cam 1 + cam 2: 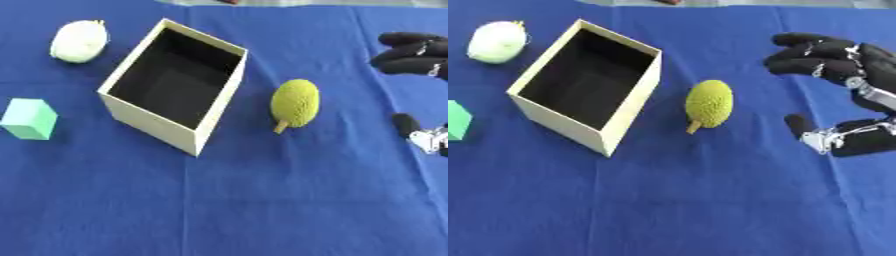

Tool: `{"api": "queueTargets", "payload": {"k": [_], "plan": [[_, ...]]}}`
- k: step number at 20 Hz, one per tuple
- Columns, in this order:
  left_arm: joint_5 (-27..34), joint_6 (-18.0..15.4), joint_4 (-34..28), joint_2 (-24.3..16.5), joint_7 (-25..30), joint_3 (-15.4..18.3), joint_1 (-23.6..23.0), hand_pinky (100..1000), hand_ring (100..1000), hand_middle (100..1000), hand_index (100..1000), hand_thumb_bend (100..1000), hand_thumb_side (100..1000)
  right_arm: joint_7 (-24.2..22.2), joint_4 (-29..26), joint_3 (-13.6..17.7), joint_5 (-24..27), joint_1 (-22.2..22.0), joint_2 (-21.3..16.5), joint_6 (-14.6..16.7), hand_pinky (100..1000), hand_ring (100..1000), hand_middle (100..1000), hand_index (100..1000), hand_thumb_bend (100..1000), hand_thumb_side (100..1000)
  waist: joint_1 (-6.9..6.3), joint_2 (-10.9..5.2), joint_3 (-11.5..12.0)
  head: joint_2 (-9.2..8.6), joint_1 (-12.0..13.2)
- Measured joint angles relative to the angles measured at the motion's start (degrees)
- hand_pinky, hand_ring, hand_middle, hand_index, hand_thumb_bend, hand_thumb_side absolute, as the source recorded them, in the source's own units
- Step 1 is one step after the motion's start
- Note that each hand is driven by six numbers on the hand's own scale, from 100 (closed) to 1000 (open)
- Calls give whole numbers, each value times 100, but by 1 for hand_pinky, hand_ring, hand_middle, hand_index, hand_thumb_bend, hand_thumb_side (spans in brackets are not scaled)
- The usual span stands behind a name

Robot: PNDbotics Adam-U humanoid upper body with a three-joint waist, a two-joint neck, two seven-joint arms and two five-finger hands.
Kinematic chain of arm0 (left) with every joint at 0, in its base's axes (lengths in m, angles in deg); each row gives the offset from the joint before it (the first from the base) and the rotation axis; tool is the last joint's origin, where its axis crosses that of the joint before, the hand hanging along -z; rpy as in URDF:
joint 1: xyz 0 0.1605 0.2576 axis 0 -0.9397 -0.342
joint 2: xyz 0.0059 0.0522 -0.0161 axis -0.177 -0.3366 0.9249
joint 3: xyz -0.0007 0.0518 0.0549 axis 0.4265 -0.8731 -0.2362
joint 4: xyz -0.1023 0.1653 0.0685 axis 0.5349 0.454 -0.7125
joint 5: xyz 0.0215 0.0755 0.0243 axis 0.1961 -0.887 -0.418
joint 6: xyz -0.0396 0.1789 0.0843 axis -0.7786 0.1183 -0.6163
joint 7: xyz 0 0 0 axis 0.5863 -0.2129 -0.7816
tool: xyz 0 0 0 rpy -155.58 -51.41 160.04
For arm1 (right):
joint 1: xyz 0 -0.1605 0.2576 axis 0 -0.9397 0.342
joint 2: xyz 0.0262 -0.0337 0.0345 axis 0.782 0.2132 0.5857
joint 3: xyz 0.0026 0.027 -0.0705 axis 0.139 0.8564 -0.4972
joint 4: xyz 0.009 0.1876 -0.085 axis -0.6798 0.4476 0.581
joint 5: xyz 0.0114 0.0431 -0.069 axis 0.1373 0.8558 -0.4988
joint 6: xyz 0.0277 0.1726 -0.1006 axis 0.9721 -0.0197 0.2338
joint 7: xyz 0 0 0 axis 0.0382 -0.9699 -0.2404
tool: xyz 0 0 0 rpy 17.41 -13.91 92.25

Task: Pick up objects on the table and place them in the box.

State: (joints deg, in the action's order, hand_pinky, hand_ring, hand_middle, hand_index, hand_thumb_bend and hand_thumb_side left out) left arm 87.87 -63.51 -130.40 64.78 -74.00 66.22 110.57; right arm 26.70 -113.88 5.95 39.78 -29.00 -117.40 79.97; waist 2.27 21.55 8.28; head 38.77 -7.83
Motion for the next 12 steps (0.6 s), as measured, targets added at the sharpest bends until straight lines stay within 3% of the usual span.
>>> {"api": "queueTargets", "payload": {"k": [12], "plan": [[96, 21, 0, 53, 100, -67, 52, 798, 794, 731, 884, 100, 568, -1089, 48, -391, 272, 820, -28, -815, 981, 1000, 869, 942, 100, 199, 71, -7, 129, 0, -160]]}}
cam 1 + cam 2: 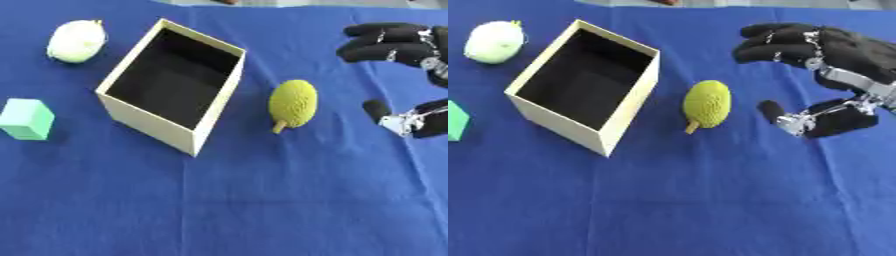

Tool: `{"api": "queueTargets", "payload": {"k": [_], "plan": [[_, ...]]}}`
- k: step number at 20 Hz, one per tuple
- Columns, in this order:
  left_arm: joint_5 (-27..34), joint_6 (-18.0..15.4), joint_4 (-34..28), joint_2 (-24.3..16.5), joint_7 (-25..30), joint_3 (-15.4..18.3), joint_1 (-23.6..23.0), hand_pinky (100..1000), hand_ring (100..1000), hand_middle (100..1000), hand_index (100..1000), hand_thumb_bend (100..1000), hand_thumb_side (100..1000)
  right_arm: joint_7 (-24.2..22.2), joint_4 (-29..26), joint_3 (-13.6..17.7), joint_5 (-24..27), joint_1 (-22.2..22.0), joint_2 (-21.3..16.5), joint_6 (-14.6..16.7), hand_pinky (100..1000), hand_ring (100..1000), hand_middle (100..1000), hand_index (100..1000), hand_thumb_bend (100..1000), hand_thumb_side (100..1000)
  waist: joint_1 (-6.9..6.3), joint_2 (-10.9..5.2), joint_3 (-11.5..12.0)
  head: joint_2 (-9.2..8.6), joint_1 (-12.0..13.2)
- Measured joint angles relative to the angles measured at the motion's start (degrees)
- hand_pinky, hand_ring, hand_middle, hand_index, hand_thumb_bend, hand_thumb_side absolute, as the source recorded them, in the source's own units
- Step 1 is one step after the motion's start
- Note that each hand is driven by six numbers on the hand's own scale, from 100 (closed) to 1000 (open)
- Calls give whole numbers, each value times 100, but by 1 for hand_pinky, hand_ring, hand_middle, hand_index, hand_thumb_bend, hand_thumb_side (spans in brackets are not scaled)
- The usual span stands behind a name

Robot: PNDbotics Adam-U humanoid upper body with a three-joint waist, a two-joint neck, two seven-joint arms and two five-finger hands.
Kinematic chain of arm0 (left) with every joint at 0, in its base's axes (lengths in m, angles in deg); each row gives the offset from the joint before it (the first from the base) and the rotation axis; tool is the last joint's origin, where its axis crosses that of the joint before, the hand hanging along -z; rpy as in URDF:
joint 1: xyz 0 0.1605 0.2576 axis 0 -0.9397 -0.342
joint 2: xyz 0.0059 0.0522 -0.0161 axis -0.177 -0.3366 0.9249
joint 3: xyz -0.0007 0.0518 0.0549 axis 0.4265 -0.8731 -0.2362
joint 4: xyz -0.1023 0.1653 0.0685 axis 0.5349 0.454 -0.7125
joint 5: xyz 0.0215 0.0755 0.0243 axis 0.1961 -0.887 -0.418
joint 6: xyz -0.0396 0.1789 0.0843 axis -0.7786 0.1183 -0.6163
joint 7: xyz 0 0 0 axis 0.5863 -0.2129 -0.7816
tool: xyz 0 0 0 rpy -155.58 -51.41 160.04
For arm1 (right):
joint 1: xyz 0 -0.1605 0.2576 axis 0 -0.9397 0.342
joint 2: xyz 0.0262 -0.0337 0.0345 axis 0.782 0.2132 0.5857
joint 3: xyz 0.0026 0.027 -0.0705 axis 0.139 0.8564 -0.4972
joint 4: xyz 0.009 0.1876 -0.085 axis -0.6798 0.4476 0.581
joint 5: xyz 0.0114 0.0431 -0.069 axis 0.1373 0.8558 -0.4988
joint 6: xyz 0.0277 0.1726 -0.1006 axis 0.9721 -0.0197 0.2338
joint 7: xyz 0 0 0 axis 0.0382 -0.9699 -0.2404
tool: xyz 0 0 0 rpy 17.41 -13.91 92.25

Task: Pick up objects on the table and place them in the box.

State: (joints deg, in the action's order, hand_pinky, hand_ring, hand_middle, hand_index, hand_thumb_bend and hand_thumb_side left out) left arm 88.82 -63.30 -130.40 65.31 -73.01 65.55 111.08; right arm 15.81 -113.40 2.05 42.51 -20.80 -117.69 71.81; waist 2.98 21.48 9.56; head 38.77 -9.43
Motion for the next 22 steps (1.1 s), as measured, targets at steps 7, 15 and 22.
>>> {"api": "queueTargets", "payload": {"k": [7, 15, 22], "plan": [[55, 6, 0, 28, 49, -33, 37, 798, 794, 727, 883, 100, 568, -430, 387, -204, 20, 400, 106, -65, 989, 1000, 875, 945, 100, 198, 42, -4, 79, -1, -55], [84, 10, 0, 54, 89, -39, 59, 798, 794, 722, 882, 100, 568, -655, 931, -383, -143, 628, 303, 105, 1000, 1000, 880, 949, 100, 202, 64, -2, 145, -6, -103], [109, 12, 0, 79, 117, -70, 102, 798, 794, 719, 882, 100, 568, -1023, 1310, -542, -175, 842, 452, 222, 1000, 1000, 879, 948, 100, 202, 55, 48, 181, -9, -149]]}}
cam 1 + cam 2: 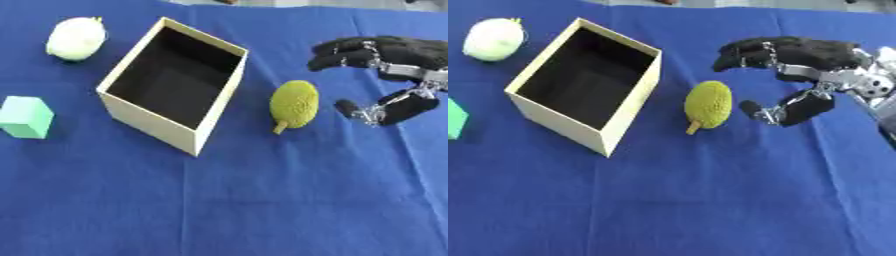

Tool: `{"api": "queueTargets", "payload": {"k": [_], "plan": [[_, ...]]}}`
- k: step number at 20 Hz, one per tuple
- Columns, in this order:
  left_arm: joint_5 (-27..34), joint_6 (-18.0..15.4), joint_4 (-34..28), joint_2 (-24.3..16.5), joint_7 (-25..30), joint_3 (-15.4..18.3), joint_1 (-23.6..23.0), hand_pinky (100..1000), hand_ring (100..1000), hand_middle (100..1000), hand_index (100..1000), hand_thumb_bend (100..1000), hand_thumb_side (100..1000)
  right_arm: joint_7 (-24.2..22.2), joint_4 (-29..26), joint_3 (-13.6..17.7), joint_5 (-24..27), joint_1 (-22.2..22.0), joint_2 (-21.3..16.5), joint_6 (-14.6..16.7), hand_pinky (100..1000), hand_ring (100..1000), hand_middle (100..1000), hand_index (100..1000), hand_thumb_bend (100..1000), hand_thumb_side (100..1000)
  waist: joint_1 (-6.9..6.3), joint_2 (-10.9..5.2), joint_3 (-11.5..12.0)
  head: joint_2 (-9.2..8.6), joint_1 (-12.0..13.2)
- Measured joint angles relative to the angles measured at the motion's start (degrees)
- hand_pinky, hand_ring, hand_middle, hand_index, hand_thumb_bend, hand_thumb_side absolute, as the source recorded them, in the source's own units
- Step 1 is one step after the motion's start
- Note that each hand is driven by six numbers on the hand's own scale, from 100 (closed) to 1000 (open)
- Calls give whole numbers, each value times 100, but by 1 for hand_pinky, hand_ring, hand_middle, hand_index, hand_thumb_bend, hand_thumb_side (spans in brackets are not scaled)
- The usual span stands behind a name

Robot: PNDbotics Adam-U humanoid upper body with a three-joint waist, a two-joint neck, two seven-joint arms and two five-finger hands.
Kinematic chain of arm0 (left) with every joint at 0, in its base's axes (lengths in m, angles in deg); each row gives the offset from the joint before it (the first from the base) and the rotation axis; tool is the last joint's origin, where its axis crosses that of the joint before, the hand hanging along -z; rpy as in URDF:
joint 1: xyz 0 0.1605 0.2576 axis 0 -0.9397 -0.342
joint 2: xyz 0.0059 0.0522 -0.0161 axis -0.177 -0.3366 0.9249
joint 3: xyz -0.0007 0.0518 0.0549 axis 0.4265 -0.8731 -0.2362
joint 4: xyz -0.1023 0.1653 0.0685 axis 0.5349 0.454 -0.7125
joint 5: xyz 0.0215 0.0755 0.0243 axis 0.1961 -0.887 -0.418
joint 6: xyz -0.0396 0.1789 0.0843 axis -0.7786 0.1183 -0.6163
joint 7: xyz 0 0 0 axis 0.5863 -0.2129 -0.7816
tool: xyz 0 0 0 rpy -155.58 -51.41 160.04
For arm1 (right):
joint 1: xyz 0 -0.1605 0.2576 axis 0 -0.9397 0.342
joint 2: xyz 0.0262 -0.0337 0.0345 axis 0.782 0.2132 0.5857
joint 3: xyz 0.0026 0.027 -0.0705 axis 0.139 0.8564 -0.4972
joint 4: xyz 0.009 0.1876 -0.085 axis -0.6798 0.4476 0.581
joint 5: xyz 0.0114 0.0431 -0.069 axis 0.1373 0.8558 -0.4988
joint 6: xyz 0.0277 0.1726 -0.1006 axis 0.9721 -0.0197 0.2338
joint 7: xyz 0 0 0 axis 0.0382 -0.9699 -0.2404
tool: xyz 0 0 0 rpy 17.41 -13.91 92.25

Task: Pick up objects on the table and place them in the box.

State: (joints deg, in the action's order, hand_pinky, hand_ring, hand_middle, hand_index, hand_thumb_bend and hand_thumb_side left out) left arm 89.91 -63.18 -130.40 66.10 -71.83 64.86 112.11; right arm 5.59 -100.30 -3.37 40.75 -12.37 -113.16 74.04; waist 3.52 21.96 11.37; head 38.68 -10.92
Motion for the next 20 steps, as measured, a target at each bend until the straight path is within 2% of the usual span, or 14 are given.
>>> {"api": "queueTargets", "payload": {"k": [7, 20], "plan": [[23, 5, 0, 25, 50, -28, 14, 797, 794, 716, 881, 100, 568, -119, 285, -60, -75, 223, 110, 12, 1000, 1000, 874, 953, 100, 202, 28, 57, 84, -46, -42], [76, 20, 0, 74, 109, -33, 51, 797, 795, 712, 880, 100, 569, 175, 784, -179, -892, 434, 333, 259, 1000, 1000, 879, 962, 100, 209, 84, 136, 187, -47, -144]]}}
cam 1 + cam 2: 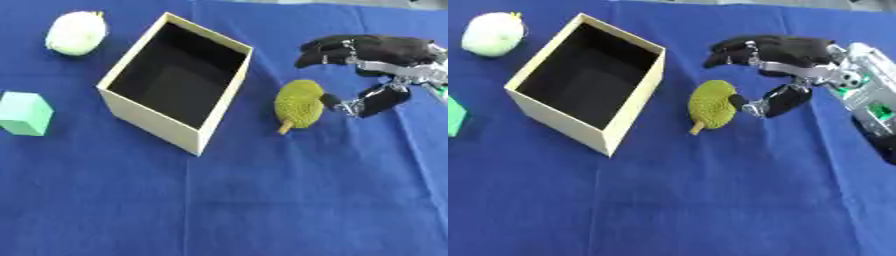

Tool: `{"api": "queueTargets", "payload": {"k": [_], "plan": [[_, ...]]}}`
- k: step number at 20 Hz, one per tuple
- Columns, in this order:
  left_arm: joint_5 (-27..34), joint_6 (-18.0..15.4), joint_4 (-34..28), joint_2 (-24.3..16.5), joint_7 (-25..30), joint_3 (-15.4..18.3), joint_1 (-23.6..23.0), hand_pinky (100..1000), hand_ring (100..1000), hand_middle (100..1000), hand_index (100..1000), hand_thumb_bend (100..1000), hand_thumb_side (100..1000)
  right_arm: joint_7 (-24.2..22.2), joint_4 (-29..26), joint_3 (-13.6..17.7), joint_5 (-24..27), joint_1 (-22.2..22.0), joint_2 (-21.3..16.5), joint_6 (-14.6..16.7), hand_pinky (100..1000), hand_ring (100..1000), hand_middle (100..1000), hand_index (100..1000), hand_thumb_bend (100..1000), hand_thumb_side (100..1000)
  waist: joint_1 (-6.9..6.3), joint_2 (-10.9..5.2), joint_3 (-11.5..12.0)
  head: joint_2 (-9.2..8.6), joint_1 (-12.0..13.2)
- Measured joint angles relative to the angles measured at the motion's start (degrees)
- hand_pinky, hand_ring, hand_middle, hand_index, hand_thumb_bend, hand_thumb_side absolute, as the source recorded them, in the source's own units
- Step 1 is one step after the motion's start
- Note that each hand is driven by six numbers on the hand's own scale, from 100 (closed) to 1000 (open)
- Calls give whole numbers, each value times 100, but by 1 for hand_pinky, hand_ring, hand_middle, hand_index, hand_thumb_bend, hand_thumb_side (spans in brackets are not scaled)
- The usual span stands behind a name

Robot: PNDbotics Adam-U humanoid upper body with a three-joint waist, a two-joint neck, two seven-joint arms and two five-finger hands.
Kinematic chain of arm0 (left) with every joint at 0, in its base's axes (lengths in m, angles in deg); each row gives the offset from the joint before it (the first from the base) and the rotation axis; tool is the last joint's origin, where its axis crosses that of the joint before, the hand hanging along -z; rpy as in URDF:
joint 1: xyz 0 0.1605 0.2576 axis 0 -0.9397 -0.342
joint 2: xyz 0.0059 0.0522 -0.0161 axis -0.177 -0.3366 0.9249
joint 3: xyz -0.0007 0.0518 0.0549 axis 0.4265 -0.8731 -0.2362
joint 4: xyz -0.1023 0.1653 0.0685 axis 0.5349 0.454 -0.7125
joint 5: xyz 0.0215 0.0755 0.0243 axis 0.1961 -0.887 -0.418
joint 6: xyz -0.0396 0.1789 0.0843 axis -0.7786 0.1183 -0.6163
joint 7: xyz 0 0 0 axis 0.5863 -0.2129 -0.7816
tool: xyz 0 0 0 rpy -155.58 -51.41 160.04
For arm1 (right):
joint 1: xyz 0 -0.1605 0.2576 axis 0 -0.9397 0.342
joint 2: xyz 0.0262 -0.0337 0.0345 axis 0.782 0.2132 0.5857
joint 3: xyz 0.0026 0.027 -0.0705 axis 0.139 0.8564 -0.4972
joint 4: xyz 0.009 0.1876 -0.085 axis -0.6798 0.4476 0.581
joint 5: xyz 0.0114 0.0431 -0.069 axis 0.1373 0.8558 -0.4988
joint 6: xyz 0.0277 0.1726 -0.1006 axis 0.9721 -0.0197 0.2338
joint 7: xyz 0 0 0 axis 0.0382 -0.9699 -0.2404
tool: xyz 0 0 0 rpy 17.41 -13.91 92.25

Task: Pick up objects on the table and place them in the box.

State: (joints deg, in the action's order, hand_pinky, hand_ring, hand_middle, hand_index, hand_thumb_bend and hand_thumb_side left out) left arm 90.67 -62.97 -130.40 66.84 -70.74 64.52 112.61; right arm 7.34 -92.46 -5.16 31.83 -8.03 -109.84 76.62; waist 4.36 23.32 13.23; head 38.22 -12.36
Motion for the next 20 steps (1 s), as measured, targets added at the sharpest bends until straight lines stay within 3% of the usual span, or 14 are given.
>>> {"api": "queueTargets", "payload": {"k": [17, 20], "plan": [[50, 24, 0, 49, 25, 1, 40, 797, 795, 708, 880, 100, 569, -167, 372, -31, -483, 32, 176, 197, 1000, 1000, 881, 966, 100, 222, 34, 86, 93, -2, -46], [58, 30, 0, 51, 31, 1, 44, 796, 795, 704, 879, 100, 570, -179, 417, -29, -553, 75, 176, 184, 1000, 1000, 800, 923, 100, 276, 37, 111, 131, -2, -49]]}}
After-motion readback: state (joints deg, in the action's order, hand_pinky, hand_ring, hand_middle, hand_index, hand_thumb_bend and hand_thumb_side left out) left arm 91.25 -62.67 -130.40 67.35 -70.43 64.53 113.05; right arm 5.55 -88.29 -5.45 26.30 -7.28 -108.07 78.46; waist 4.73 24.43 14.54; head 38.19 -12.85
